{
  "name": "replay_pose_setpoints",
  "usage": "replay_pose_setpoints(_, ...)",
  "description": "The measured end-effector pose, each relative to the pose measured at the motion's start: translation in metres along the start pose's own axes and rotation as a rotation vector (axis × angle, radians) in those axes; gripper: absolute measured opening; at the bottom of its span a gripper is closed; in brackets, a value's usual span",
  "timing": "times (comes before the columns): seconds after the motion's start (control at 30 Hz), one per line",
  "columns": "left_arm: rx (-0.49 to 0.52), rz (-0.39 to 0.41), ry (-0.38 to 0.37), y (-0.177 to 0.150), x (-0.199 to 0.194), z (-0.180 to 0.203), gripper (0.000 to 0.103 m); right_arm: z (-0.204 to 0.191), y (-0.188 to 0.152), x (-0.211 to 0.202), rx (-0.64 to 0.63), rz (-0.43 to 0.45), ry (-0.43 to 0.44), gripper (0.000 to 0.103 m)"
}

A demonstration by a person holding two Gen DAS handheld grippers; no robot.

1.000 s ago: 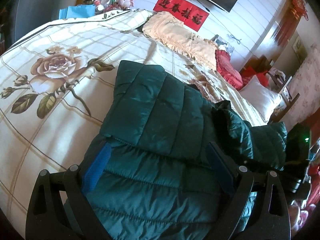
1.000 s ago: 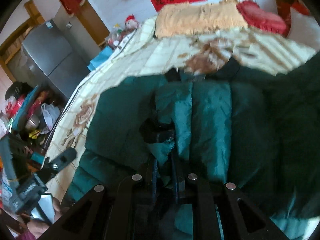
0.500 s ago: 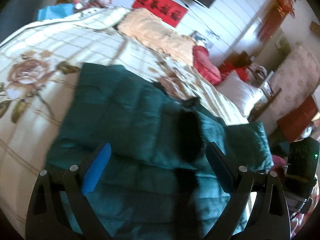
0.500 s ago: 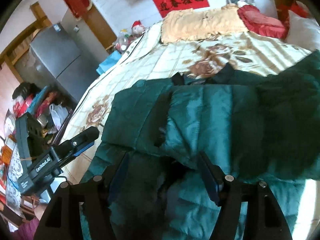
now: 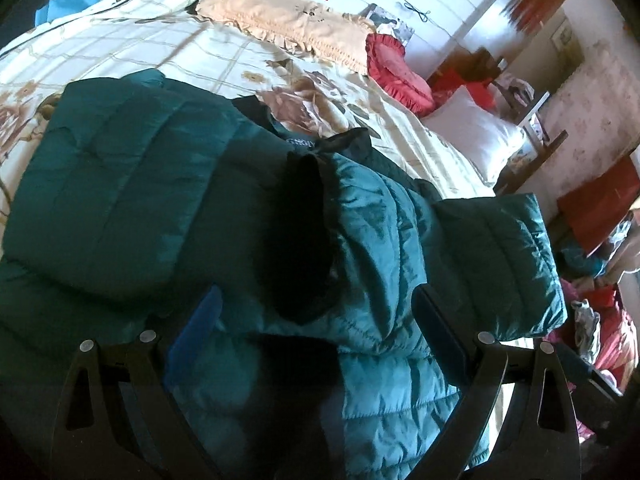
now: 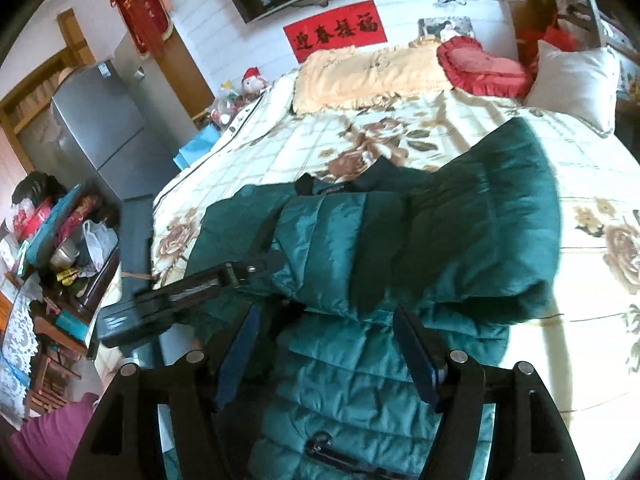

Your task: Fold large clothes

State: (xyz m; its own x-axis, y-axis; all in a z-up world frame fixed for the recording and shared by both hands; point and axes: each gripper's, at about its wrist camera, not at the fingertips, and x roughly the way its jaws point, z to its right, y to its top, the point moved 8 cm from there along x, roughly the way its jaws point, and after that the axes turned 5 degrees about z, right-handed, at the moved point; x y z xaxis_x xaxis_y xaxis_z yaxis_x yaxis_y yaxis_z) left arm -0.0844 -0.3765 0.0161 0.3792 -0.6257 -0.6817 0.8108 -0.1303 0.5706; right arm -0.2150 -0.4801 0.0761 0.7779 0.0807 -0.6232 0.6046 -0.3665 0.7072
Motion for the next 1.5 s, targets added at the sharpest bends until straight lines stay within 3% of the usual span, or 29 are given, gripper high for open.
replay_pose_setpoints(0.13,0.022,0.006,-0.004,-0.001,0.005,0.008,0.094,0.009,0.004,-0.016,0.012,0.028,-0.003,0.068)
replay_pose_setpoints(0.2,0.038,0.009,-0.004,-0.001,0.008,0.012,0.083,0.012,0.006,-0.020,0.018,0.038,-0.009,0.068)
replay_pose_setpoints(0.27,0.055,-0.003,0.012,-0.001,0.012,0.013,0.052,0.018,0.009,-0.025,0.034,0.053,-0.015,0.068)
replay_pose_setpoints(0.37,0.032,-0.030,-0.020,-0.001,0.015,0.012,0.025,0.025,0.014,-0.030,0.057,0.072,-0.025,0.068)
replay_pose_setpoints(0.47,0.033,-0.004,-0.026,0.005,0.004,0.011,0.017,0.034,0.020,-0.035,0.086,0.099,-0.040,0.068)
replay_pose_setpoints(0.73,0.057,0.069,-0.011,0.022,-0.021,0.002,0.014,0.056,0.025,-0.039,0.170,0.130,-0.062,0.069)
replay_pose_setpoints(1.13,0.070,0.181,0.073,0.054,-0.062,-0.044,0.012,0.069,0.021,-0.013,0.198,0.087,-0.112,0.069)
replay_pose_setpoints(1.5,0.002,0.189,0.143,0.062,-0.070,-0.105,0.012,0.057,0.021,0.038,0.162,0.030,-0.137,0.069)
